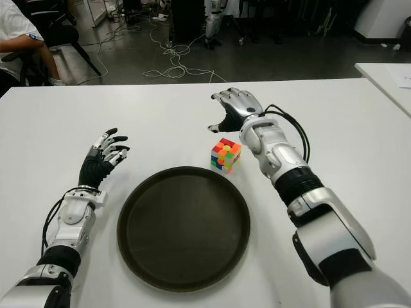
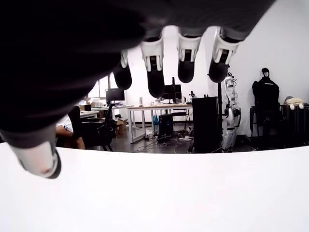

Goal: Pick up the Rubik's Cube and put it in the plate

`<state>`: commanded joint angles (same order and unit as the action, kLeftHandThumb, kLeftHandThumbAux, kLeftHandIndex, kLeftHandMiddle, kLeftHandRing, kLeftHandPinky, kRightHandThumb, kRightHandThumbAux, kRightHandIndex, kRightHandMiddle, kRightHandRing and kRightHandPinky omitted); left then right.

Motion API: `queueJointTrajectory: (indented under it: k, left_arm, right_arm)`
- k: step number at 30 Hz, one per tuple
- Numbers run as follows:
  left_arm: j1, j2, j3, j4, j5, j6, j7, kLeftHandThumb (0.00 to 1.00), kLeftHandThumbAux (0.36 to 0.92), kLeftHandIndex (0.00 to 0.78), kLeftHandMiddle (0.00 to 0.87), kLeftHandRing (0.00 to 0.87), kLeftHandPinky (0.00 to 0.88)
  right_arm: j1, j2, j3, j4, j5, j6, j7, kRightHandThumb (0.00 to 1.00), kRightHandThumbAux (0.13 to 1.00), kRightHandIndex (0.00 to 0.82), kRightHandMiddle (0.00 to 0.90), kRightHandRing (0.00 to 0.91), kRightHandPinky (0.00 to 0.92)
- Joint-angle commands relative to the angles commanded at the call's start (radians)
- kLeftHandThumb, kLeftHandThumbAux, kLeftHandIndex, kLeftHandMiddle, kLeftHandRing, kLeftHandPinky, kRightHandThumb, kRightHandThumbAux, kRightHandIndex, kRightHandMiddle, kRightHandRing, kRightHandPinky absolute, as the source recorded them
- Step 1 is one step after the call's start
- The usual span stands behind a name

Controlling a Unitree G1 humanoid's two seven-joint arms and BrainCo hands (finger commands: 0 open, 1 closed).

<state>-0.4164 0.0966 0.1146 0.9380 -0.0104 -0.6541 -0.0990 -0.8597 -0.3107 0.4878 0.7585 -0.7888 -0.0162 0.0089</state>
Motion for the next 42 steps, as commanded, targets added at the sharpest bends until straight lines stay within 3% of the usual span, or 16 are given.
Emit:
queueJointTrajectory:
  k: [7,27,42]
  left_arm:
    - [0.0,-0.003,0.002,-0.005,-0.002,0.015,0.006,0.584,0.683,0.146,0.27,0.324,0.364]
    - [-0.008,-0.003,0.004,0.018,-0.016,-0.012,-0.017,0.6,0.678,0.137,0.26,0.315,0.362]
    - [-0.007,-0.001,0.001,0.018,-0.005,-0.019,-0.006,0.588,0.682,0.139,0.266,0.321,0.376]
  right_arm:
    - [0.002,0.002,0.003,0.005,-0.002,-0.011,-0.008,0.324,0.554,0.0,0.0,0.0,0.0]
    - [0.07,-0.017,0.025,-0.045,-0.012,-0.033,0.019,0.271,0.523,0.0,0.0,0.0,0.0]
    - [0.119,-0.006,0.009,0.007,0.002,-0.054,-0.057,0.066,0.292,0.0,0.0,0.0,0.0]
